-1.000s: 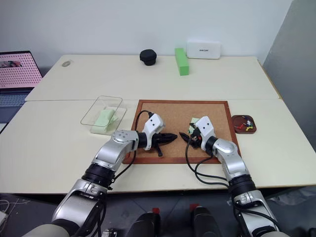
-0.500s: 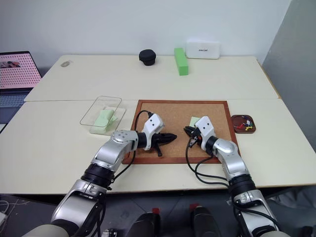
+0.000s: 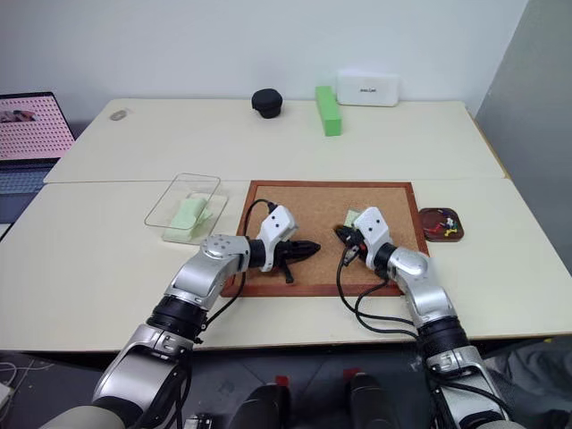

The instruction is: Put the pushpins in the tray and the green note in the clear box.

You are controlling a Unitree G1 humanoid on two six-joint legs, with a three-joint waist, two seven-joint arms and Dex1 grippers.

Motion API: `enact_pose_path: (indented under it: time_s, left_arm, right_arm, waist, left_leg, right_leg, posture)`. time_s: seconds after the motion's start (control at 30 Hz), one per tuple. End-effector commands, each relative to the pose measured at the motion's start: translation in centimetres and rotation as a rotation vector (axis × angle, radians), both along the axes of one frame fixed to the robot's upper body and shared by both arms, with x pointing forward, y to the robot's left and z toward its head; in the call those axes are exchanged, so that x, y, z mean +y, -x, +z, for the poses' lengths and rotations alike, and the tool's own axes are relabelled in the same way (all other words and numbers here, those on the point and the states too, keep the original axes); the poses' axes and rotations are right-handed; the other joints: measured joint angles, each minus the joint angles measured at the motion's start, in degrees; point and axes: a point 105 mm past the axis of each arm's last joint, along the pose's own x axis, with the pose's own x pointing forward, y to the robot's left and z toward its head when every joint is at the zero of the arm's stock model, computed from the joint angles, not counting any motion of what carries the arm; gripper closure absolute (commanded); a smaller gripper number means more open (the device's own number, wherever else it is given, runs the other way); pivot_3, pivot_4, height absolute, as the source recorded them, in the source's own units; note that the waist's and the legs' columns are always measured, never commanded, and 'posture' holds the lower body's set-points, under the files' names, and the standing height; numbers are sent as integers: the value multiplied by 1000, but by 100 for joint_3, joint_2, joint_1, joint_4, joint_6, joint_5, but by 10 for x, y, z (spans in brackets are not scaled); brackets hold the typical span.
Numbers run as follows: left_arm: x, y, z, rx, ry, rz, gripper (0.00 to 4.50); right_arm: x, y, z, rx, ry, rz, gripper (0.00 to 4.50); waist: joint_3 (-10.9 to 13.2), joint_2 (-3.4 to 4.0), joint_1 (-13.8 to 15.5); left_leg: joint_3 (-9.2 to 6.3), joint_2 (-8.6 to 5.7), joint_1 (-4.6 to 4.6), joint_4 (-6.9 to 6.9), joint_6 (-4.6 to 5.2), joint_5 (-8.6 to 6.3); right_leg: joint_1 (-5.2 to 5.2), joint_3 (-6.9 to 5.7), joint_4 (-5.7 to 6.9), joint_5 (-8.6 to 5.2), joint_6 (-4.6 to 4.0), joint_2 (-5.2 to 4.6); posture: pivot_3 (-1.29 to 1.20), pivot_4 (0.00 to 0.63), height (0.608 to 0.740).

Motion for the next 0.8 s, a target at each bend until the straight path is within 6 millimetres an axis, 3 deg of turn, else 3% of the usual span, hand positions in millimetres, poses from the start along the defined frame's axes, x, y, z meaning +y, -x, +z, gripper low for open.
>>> enact_pose_path:
  time_s: [0.03,0.2,0.33,0.5,0.8]
  left_arm:
    - [4,4,-19,63,-36,18,4500]
    - [2,1,-14,64,-10,32,4500]
    - [2,-7,11,107,170,95,4500]
    - [3,-9,32,227,376,153,3536]
    - [1,-6,56,341,562,150,1757]
  right_arm:
    - [-1,3,31,-99,-3,15,4495]
    - [-4,5,31,-138,78,22,4495]
    - [-9,7,27,-219,222,32,4495]
    - [-27,1,25,-333,359,-44,4500]
    - [-31,0,40,-353,242,-106,4500]
  waist:
    - [0,0,-1]
    - [0,-1,1]
    - [1,-2,7]
    - [3,-4,-4]
    - [4,-6,-28]
  left_leg:
    - [0,0,2,0,0,0]
    - [0,0,2,0,0,0]
    - [1,-2,0,1,0,0]
    - [1,0,-6,1,0,0]
    - [1,-1,-6,-1,-1,0]
  right_leg:
    - [2,0,0,0,0,0]
    - [3,-1,-1,0,0,0]
    - [2,-1,-2,0,0,-1]
    - [-5,-2,-2,0,1,0]
    - [-5,0,-3,0,0,-1]
  posture:
    - [0,150,740]
    - [0,150,740]
    - [0,150,740]
    - [0,150,740]
    - [0,150,740]
